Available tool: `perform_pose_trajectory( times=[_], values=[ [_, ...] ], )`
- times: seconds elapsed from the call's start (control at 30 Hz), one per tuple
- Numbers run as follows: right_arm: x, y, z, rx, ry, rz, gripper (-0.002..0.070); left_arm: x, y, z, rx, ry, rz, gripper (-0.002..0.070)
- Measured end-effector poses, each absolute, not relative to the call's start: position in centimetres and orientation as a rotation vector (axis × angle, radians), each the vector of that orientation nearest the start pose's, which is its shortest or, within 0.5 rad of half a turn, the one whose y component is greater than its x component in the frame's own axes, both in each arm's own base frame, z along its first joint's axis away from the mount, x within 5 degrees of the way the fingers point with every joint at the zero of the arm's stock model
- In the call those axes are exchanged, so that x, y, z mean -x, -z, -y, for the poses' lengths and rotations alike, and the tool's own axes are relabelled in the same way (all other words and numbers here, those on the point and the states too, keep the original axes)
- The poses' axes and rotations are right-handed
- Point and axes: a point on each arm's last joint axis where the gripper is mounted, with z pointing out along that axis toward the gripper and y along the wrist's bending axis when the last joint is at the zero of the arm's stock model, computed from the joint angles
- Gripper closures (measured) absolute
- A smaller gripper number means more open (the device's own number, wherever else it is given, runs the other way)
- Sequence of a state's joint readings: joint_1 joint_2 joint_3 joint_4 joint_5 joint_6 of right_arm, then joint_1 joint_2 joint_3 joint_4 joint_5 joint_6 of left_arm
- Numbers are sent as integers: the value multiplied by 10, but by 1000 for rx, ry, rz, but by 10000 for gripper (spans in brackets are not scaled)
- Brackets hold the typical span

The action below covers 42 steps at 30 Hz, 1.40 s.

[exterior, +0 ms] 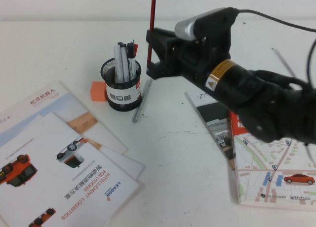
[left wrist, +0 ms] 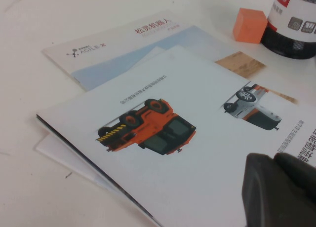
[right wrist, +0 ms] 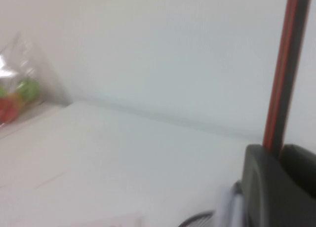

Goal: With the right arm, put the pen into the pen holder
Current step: Place the pen onto the pen holder

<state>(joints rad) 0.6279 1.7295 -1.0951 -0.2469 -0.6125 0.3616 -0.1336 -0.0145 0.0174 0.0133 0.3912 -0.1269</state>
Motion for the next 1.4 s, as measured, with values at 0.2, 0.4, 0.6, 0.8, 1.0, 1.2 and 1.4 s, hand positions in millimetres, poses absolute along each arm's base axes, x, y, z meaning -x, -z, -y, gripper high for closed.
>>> perform_pose_trajectory(
  times=[0.2, 0.4, 0.6, 0.8, 1.0, 1.2, 1.4],
  values=[
    [-333, -269, -267, 435, -519, -1359, 663, -51, -173, 6, -14, 166, -1881, 678],
    [-355, -254, -293, 436, -485, -1341, 663, -51, -173, 6, -14, 166, -1881, 677],
    [-379, -240, -315, 461, -485, -1353, 663, -51, -173, 6, -14, 166, -1881, 677],
    [-389, -220, -327, 460, -515, -1405, 663, -51, -173, 6, -14, 166, -1881, 677],
    [-392, -205, -330, 456, -532, -1457, 617, -51, -173, 6, -14, 166, -1881, 678],
    [-393, -203, -328, 422, -539, -1479, 373, -51, -173, 6, -14, 166, -1881, 677],
    [-382, -222, -323, 437, -558, -1561, 328, -51, -173, 6, -14, 166, -1881, 677]
  ],
)
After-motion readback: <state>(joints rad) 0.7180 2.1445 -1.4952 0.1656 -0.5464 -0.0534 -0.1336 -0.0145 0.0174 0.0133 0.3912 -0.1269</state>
